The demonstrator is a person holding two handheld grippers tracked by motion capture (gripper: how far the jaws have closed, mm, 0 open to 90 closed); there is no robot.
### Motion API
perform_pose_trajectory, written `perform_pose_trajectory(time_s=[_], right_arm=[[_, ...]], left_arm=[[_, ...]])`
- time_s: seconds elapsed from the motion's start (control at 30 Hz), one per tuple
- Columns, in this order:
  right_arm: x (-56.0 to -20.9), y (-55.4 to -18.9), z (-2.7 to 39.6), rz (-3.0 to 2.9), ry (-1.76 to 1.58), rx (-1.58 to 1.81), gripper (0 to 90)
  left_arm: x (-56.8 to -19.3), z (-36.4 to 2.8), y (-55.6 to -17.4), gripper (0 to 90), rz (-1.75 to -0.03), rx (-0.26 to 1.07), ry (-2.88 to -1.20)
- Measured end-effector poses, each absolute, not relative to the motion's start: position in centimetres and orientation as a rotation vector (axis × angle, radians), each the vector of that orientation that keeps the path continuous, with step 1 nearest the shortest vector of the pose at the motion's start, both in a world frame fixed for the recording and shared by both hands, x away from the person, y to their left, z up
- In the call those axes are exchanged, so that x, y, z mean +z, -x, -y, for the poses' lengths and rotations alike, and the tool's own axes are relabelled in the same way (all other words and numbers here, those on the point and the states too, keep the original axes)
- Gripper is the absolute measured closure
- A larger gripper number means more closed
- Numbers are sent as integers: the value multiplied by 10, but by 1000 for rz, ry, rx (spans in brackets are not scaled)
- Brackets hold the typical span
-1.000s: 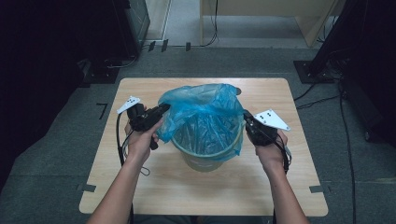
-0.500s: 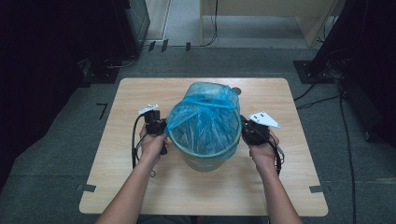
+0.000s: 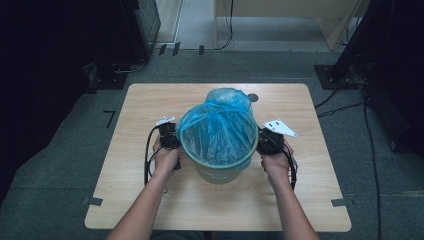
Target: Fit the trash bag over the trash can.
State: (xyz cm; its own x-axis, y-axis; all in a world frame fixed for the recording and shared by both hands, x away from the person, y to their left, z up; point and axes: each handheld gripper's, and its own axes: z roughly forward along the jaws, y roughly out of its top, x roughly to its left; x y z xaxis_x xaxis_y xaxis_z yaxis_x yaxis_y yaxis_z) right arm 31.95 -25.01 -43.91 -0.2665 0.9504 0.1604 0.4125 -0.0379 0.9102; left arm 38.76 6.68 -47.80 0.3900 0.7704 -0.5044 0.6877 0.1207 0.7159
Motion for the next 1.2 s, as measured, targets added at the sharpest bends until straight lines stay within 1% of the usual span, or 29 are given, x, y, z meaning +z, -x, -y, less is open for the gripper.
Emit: perform_pose_trajectory(time_s=[0.13, 0.37, 0.47, 0.53, 0.63, 0.7, 0.77, 0.9, 1.0, 1.03, 1.2], right_arm=[[-439, -324, 252, -1689, -1485, 1277, 900], [-449, -331, 256, -1676, -1578, 1276, 900], [-447, -331, 256, -1683, -1588, 1271, 900], [-444, -330, 256, -1681, -1591, 1316, 900], [-440, -328, 259, -1658, -1581, 1400, 900], [-439, -327, 258, -1664, -1560, 1369, 900], [-440, -328, 258, -1672, -1564, 1337, 900], [-451, -333, 266, -1650, -1659, 1312, 900], [-466, -333, 276, -1621, -1719, 1373, 900], [-469, -332, 276, -1619, -1714, 1382, 900], [-467, -332, 268, -1636, -1697, 1338, 900]], left_arm=[[-470, -72, -390, 886, -1366, 92, -1577], [-470, -70, -389, 880, -1337, 86, -1579], [-473, -68, -390, 891, -1344, 56, -1592], [-479, -66, -391, 895, -1360, 41, -1629], [-493, -70, -394, 900, -1379, -48, -1616], [-494, -73, -395, 900, -1382, -71, -1613], [-489, -73, -393, 896, -1384, -30, -1605], [-471, -79, -386, 850, -1327, 23, -1530], [-464, -79, -382, 847, -1295, 78, -1550], [-465, -79, -382, 848, -1299, 76, -1557], [-478, -74, -392, 862, -1367, -64, -1571]])
